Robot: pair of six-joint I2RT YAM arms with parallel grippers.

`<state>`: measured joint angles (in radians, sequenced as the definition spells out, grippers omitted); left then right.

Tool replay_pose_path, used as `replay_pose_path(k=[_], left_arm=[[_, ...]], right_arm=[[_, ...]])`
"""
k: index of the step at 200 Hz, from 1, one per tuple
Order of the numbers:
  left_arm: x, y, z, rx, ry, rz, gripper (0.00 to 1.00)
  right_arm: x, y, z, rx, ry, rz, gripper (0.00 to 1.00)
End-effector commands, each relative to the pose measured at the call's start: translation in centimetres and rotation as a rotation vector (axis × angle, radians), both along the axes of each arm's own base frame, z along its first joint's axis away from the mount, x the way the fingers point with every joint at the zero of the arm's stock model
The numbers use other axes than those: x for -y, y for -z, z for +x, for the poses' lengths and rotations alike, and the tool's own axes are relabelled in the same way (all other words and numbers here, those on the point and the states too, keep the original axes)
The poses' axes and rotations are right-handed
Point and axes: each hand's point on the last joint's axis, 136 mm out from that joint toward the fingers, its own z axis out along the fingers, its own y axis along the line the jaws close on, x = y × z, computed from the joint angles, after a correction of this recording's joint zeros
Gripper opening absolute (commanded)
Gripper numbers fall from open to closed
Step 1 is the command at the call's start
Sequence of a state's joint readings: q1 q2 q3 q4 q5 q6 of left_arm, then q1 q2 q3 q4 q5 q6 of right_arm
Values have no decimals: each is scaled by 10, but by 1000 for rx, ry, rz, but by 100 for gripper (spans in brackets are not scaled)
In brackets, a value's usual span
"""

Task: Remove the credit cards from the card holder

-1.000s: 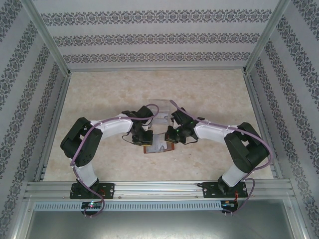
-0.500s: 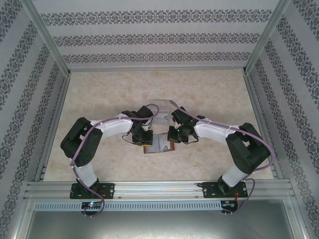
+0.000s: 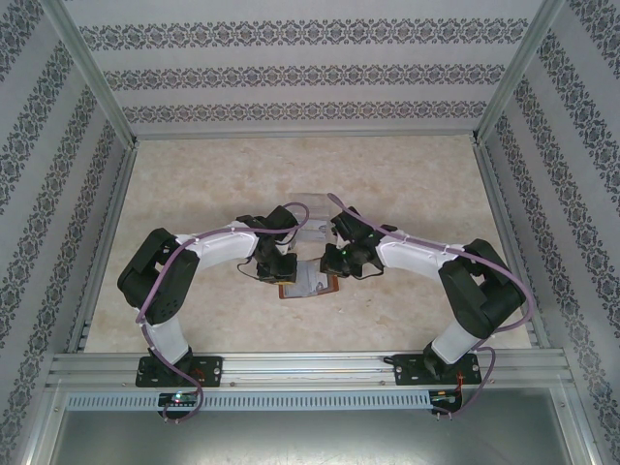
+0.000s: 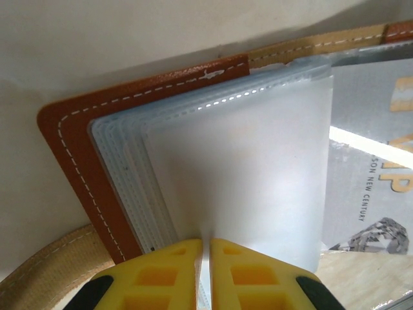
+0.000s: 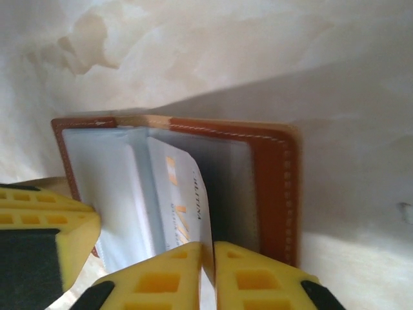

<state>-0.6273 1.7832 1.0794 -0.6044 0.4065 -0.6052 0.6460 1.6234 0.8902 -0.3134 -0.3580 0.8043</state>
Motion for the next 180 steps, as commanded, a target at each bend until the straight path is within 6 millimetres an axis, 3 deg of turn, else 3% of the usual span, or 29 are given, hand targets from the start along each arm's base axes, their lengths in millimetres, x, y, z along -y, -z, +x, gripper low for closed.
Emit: replay_pose_path(k=[1,82,148,180], left_arm=[[-9,13,-10,-29,25,61,13],[-10,8,-11,-21,27,59,13],[-4,-6,-3,33,14,13,13],[-3,-15,3,61,19,13,16]], right_arm=[[-23,-18,-2,8,-31,80,15],[-10,-18,0,35,-12,21,9],[4,-48,16,150,-30,54,7],[7,-62,15,224,-221,48,7]])
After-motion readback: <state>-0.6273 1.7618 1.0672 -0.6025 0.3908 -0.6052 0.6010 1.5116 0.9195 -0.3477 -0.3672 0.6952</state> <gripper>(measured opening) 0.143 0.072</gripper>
